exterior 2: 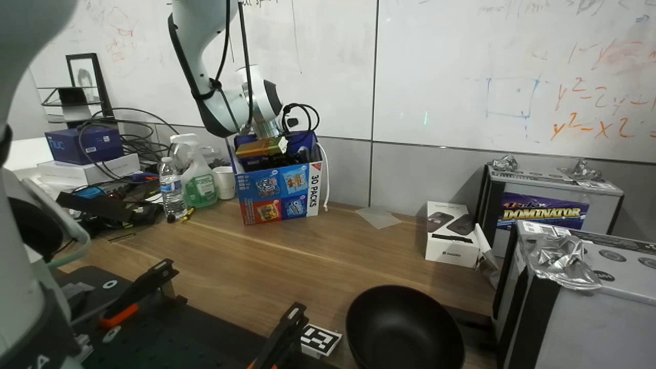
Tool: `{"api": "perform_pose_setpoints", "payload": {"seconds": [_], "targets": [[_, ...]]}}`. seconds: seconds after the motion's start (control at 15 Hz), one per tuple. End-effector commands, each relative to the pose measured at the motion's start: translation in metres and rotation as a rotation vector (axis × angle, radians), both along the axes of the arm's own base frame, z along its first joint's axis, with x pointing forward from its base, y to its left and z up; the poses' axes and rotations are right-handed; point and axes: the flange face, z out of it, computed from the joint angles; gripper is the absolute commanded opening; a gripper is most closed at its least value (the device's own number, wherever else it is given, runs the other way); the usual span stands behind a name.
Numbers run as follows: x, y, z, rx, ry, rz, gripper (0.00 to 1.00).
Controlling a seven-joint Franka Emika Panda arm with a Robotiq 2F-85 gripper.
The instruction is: Put the strings in the blue box
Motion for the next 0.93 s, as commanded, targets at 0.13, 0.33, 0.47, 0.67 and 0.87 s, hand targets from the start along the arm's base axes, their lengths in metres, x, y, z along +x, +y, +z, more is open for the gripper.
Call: {"api": "perform_pose_setpoints", "payload": {"seconds": [0.13, 0.33, 0.47, 0.67, 0.87], "targets": [[-0.007, 0.016, -0.01, -0.112, 0.108, 0.037, 1.0], [-0.014, 0.029, -0.009, -0.148, 0.177, 0.054, 1.0], [-0.019, 0.036, -0.007, -0.198, 0.259, 0.033, 1.0], [-0.027, 0.042, -0.003, -0.253, 0.392, 0.014, 1.0], [-0.037, 0.042, 0.004, -0.295, 0.557, 0.011, 1.0]]}}
